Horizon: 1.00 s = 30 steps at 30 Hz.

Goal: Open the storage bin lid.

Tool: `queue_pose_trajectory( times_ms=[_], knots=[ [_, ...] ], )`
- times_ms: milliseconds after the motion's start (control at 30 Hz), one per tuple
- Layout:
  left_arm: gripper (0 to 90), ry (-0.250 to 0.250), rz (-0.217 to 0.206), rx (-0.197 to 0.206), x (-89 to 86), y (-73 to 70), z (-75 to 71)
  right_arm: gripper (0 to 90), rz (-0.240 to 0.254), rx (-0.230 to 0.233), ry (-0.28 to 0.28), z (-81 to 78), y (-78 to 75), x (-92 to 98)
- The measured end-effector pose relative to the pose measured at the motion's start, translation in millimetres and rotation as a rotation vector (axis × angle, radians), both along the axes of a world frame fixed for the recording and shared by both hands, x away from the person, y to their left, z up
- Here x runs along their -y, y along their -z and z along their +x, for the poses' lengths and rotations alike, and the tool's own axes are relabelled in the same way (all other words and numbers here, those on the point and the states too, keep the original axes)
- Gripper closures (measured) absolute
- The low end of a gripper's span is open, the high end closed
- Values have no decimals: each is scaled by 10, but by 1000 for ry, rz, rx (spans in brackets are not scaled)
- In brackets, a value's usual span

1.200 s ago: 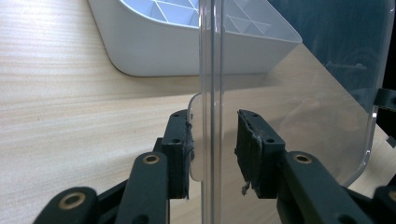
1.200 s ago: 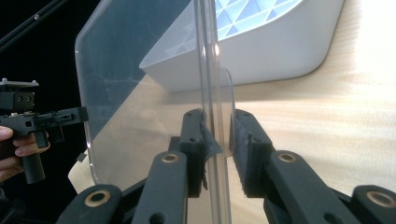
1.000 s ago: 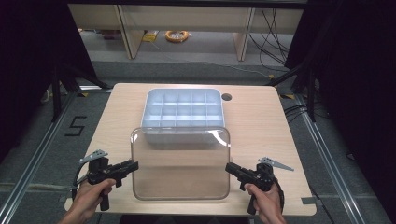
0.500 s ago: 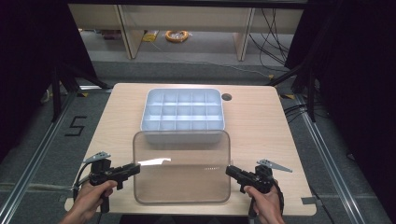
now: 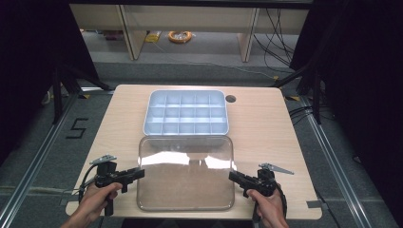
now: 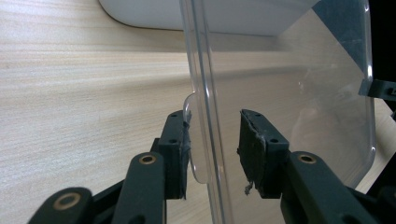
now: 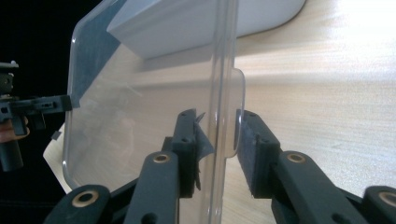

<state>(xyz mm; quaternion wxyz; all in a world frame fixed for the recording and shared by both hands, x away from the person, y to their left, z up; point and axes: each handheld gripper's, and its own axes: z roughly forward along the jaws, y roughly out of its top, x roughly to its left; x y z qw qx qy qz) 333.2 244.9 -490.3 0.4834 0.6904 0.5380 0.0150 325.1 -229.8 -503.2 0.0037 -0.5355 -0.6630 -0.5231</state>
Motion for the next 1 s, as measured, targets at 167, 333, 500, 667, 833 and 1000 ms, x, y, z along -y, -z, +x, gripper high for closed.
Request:
queue_pose_trajectory(
  times_ms=[167,333,500,667,833,1000],
  knots=[
    [619,-3,4,-12,9,35,11,694,6,-27,8,7,23,-11],
    [617,3,-2,-18,6,52,17,687,-4,-37,10,17,41,-15],
    [609,1,6,-30,13,82,22,674,-2,-63,7,21,56,-23],
    [604,12,3,-40,12,106,34,664,-22,-56,-3,38,83,-22],
    [593,11,13,-57,17,131,41,657,-40,-43,-3,61,106,-25],
    [585,22,24,-60,22,160,63,646,-38,-89,5,49,98,-56]
  ],
)
